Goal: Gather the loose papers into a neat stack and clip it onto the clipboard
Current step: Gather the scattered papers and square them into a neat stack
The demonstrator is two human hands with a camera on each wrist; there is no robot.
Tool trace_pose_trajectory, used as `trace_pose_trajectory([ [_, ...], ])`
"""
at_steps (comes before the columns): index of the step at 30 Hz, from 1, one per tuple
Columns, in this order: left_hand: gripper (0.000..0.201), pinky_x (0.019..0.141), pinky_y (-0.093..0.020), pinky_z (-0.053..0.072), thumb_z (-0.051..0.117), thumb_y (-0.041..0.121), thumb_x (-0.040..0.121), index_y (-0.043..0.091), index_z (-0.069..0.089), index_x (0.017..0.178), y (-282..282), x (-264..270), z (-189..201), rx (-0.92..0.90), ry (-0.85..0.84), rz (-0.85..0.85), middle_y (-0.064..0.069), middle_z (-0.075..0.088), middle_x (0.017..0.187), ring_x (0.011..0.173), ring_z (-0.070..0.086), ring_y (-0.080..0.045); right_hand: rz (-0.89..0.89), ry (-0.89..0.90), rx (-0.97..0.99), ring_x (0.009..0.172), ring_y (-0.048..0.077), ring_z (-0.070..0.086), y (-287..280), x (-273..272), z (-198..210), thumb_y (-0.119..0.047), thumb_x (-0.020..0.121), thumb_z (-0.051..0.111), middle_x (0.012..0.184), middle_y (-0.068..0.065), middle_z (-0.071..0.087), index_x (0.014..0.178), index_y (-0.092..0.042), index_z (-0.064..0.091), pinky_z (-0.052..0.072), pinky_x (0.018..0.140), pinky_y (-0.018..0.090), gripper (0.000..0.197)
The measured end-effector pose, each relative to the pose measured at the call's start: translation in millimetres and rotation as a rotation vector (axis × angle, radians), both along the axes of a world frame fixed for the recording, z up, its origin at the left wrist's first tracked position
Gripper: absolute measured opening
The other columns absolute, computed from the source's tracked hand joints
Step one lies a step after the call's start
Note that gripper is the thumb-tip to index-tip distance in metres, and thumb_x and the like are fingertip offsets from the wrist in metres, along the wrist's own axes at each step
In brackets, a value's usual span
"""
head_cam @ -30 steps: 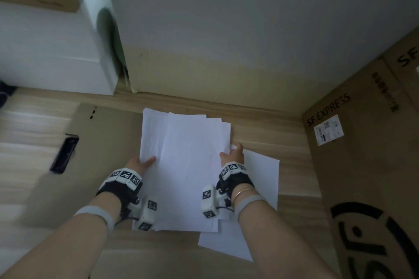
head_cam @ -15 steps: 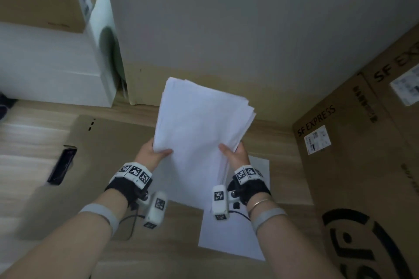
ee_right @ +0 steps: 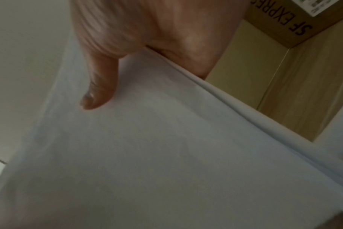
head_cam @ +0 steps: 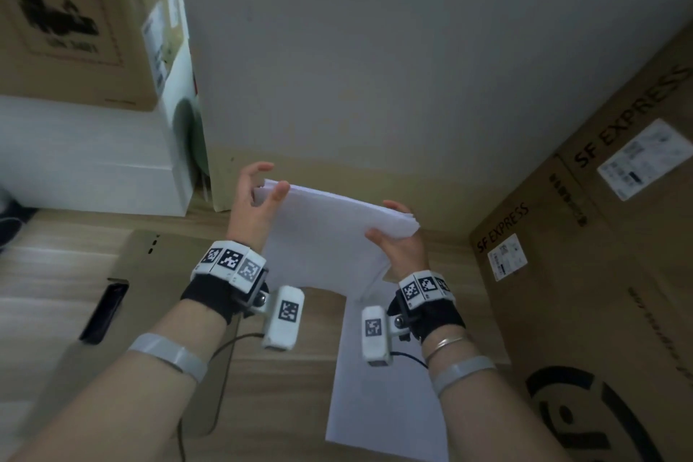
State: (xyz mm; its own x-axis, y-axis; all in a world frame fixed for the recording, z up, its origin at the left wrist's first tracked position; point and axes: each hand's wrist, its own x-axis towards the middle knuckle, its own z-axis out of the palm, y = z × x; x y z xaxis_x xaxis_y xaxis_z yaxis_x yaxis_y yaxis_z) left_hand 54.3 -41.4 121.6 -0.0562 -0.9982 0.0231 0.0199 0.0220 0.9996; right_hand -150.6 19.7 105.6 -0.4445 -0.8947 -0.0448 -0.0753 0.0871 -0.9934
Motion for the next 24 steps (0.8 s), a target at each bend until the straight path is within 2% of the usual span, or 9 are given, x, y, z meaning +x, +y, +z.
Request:
trace_pose_trajectory([
  [3,0.014,0.082,-0.029,0.039,0.060,0.025,0.086,0.023,0.049,0.095,-4.2,-12.3,5.8,0.007,-0.073,0.033,0.010,0.049,0.090,0.094,0.044,-0.014,-0.036,-0.016,0.006,0.079,0.001,0.058,0.4,3.0,-1.6,0.009,0.071,0.074,0.089,-0.009,0.060,0.113,-0.006,0.057,0.048,0.058,0.002,0.048],
  [7,0.009,0.064,-0.025,0.032,0.050,0.018,0.090,0.023,0.043,0.090,-7.6,-18.2,7.2,0.029,-0.062,0.017,0.010,0.038,0.075,0.072,0.037,-0.011,-0.038,-0.058,0.133,0.077,0.012,0.063,3.0,5.7,-6.5,-0.002,0.073,0.076,0.090,0.000,0.065,0.099,-0.011,0.063,0.051,0.058,0.011,0.030],
  [9,0.012,0.066,-0.023,0.032,0.051,0.023,0.091,0.029,0.044,0.083,-7.0,-17.3,7.9,-0.025,-0.118,-0.057,0.005,0.041,0.082,0.075,0.038,-0.011,-0.068,-0.055,0.160,0.085,0.019,0.062,4.2,4.2,-6.3,-0.004,0.074,0.076,0.087,0.001,0.066,0.083,-0.017,0.063,0.051,0.068,0.023,0.020],
  [12,0.009,0.073,-0.020,0.034,0.052,0.020,0.091,0.025,0.047,0.085,-6.7,-17.2,6.4,-0.114,-0.243,-0.049,-0.002,0.044,0.099,0.088,0.042,-0.014,-0.069,-0.053,0.009,0.079,0.011,0.062,4.3,-0.2,-3.4,-0.001,0.074,0.074,0.087,-0.006,0.064,0.085,-0.029,0.060,0.052,0.065,0.017,0.034],
  [15,0.033,0.088,-0.031,0.037,0.053,0.013,0.090,0.041,0.040,0.103,-0.4,-19.6,6.8,-0.069,-0.042,0.033,0.000,0.042,0.100,0.092,0.044,-0.014,-0.040,-0.070,0.026,0.079,0.010,0.060,5.9,1.1,-4.9,-0.002,0.074,0.075,0.086,-0.009,0.061,0.088,-0.028,0.058,0.052,0.063,0.017,0.034],
  [19,0.095,0.103,-0.026,0.025,0.072,0.007,0.077,0.036,0.014,0.146,-1.1,-8.9,-6.7,0.070,-0.122,-0.069,0.000,0.028,0.148,0.129,0.026,-0.004,0.012,-0.027,0.234,0.089,0.019,0.059,10.4,4.1,-20.6,-0.002,0.074,0.075,0.087,0.001,0.064,0.078,-0.021,0.058,0.045,0.078,0.029,0.026],
  [20,0.088,0.101,-0.026,0.031,0.074,0.004,0.074,0.026,0.027,0.144,-4.1,-2.9,-14.8,0.126,-0.169,-0.090,-0.002,0.037,0.143,0.127,0.036,-0.008,0.011,-0.012,0.240,0.090,0.020,0.059,10.8,6.1,-21.8,-0.003,0.074,0.075,0.090,0.005,0.063,0.077,-0.021,0.058,0.046,0.079,0.032,0.025],
  [22,0.041,0.086,-0.030,0.044,0.075,-0.001,0.070,0.008,0.061,0.108,-8.5,4.9,-28.3,0.236,-0.225,-0.110,-0.014,0.062,0.119,0.096,0.061,-0.018,-0.005,-0.001,0.241,0.087,0.021,0.059,10.4,5.2,-24.4,-0.003,0.075,0.074,0.085,0.005,0.064,0.071,-0.023,0.057,0.051,0.084,0.042,0.026],
  [24,0.025,0.073,-0.027,0.048,0.074,-0.005,0.070,0.016,0.062,0.075,-13.3,9.7,-37.5,0.251,-0.227,-0.125,-0.003,0.071,0.082,0.068,0.061,-0.008,-0.023,-0.028,0.208,0.076,0.019,0.060,8.6,3.1,-23.8,-0.003,0.076,0.073,0.077,-0.003,0.062,0.069,-0.026,0.055,0.051,0.082,0.041,0.030],
])
